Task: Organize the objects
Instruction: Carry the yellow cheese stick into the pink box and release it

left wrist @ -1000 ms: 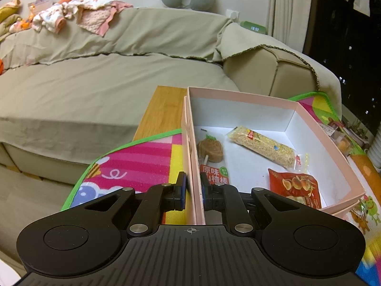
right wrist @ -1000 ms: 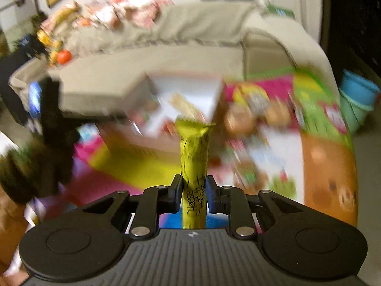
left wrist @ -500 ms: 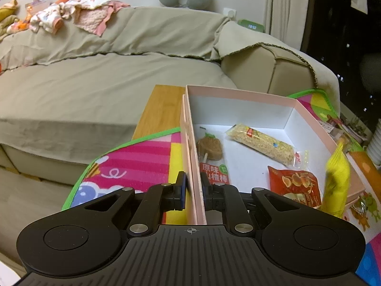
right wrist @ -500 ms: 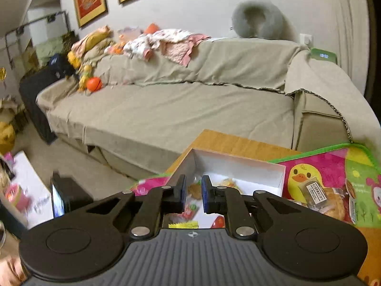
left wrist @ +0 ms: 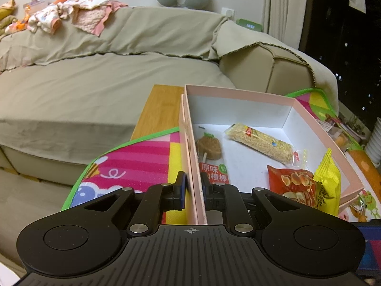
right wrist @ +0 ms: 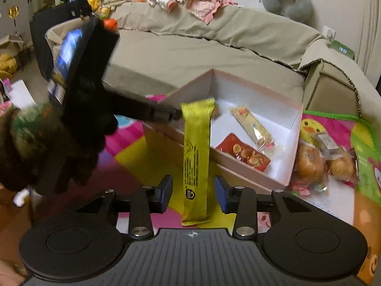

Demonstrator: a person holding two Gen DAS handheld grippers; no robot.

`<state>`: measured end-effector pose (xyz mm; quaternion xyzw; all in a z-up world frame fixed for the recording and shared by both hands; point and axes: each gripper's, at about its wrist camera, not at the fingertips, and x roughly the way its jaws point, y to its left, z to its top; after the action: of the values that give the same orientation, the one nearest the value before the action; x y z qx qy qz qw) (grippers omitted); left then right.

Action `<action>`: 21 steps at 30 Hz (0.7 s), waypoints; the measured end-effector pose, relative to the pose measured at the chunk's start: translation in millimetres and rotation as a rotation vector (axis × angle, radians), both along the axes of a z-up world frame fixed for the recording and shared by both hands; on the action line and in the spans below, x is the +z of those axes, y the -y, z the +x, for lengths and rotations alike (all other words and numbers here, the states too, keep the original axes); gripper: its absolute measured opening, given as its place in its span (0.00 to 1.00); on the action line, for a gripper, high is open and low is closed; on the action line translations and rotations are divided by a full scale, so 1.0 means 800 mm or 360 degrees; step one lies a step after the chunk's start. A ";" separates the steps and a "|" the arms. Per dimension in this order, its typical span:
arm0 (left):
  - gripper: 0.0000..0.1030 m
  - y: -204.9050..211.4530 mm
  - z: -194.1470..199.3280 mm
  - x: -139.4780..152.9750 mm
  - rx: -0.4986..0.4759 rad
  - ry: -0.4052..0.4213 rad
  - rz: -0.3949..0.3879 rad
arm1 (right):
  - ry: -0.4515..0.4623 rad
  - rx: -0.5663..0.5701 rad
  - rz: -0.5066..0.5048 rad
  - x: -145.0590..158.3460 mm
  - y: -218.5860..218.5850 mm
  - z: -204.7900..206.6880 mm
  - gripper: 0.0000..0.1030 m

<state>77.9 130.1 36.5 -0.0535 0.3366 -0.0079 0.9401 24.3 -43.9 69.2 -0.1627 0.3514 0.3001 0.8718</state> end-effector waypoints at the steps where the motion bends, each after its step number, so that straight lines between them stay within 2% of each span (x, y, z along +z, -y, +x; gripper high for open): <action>1: 0.14 0.001 0.000 0.000 -0.0001 -0.0001 0.0001 | 0.0009 -0.0011 -0.0008 -0.007 -0.004 0.003 0.37; 3: 0.14 0.001 0.000 0.000 -0.0001 -0.0002 0.0002 | -0.0016 -0.0026 0.0004 -0.015 -0.007 0.010 0.35; 4: 0.14 0.001 0.000 0.000 -0.0001 -0.0001 0.0003 | -0.0044 -0.0037 0.0020 -0.016 -0.006 0.015 0.31; 5: 0.14 0.001 0.000 0.000 -0.0001 -0.0002 0.0005 | -0.0074 -0.0050 0.0040 -0.016 -0.004 0.019 0.21; 9: 0.14 0.003 0.000 0.000 0.0000 -0.0001 0.0003 | -0.0190 -0.0050 0.0214 0.012 0.011 0.028 0.21; 15: 0.14 0.004 0.000 -0.001 0.0003 -0.0001 0.0000 | -0.0216 -0.0112 0.0502 0.082 0.026 0.074 0.21; 18: 0.14 0.004 0.000 -0.001 0.0002 -0.0002 -0.0001 | -0.0215 -0.0183 0.0586 0.095 0.020 0.107 0.21; 21: 0.14 0.004 0.000 -0.001 0.0003 -0.0002 -0.0001 | -0.0193 -0.0278 0.0626 0.090 0.008 0.140 0.24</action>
<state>77.6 126.7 35.6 -0.0541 0.3370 -0.0069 0.9399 136.0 -50.5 140.9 0.0598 0.3507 0.2954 0.8867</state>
